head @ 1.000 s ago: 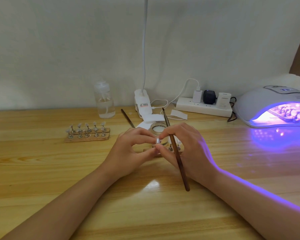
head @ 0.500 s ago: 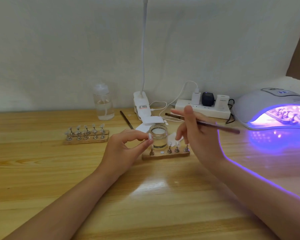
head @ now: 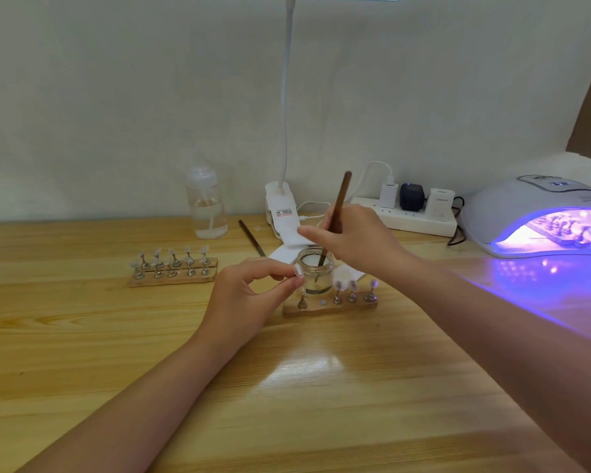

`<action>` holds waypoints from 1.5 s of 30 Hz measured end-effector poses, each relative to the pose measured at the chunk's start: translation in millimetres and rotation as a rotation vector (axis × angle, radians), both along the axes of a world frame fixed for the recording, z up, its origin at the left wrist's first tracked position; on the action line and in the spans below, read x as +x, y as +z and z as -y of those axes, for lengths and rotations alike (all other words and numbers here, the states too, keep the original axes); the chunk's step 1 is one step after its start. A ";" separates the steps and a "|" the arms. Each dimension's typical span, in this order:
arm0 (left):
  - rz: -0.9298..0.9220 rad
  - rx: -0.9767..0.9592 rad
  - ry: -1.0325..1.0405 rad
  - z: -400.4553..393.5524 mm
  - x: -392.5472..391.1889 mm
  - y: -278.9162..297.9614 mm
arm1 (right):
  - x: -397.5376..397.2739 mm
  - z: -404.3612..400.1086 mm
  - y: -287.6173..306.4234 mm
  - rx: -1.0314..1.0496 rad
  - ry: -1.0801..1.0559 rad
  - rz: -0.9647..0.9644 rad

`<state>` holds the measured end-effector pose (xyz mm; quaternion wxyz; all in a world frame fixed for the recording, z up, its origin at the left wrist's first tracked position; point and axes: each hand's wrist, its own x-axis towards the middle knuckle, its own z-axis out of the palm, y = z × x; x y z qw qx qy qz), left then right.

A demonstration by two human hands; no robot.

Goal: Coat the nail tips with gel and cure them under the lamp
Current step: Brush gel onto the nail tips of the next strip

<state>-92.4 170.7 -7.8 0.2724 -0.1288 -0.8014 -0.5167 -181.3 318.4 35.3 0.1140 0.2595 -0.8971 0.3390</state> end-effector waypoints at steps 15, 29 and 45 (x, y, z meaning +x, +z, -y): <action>0.021 -0.012 0.006 0.9 -0.1 -0.7 | -7.9 -23.7 9.7 -0.311 -0.063 0.082; 0.030 0.004 0.022 0.7 -0.8 -0.4 | -7.1 -37.6 14.3 -0.460 -0.072 0.142; 0.026 -0.008 0.022 1.1 -3.0 -1.9 | -2.5 -42.4 7.0 -0.530 -0.056 0.189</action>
